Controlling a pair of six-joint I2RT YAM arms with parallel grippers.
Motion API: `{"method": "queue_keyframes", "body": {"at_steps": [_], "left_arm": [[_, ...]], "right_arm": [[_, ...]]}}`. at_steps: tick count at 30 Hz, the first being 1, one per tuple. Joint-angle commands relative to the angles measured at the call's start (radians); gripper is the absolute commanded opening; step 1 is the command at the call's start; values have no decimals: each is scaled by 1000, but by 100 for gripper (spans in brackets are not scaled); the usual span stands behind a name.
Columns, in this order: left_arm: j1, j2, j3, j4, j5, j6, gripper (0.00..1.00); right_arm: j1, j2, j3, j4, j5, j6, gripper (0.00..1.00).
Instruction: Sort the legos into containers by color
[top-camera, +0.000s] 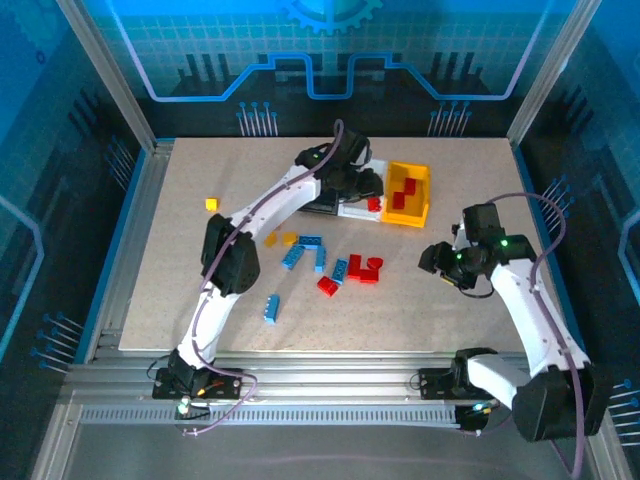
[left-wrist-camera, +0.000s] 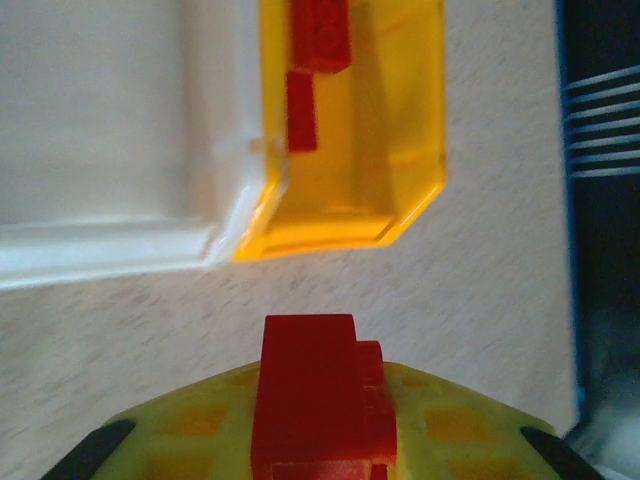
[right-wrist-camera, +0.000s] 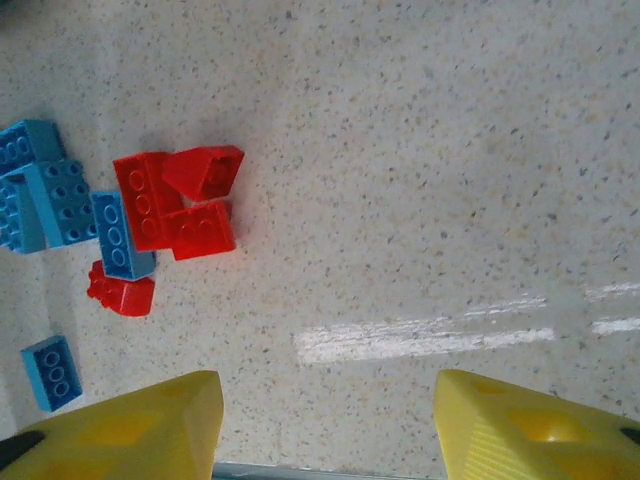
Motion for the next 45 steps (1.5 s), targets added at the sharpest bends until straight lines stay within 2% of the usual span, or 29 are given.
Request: {"method": "queue_keyframes", "body": {"at_steps": [1, 6, 12, 16, 26, 37, 41, 45], "left_arm": [[2, 87, 51, 285, 123, -261, 26], [-1, 197, 74, 561, 159, -496, 27], [-11, 358, 272, 630, 130, -527, 27], [-13, 411, 328, 624, 68, -500, 29], [-12, 427, 327, 606, 39, -468, 40], [-7, 399, 327, 576, 47, -439, 40], [-1, 325, 315, 493, 67, -335, 41], [1, 153, 184, 362, 51, -154, 43]], "right_arm": [[32, -103, -60, -43, -20, 75, 59], [49, -211, -118, -74, -16, 126, 59], [55, -311, -167, -80, -22, 187, 59], [54, -336, -177, -83, -33, 202, 59], [55, -362, -179, -115, -20, 197, 60], [60, -374, -179, -119, -16, 203, 60], [84, -311, -184, -61, -41, 183, 60], [172, -175, -173, 31, -44, 157, 60]]}}
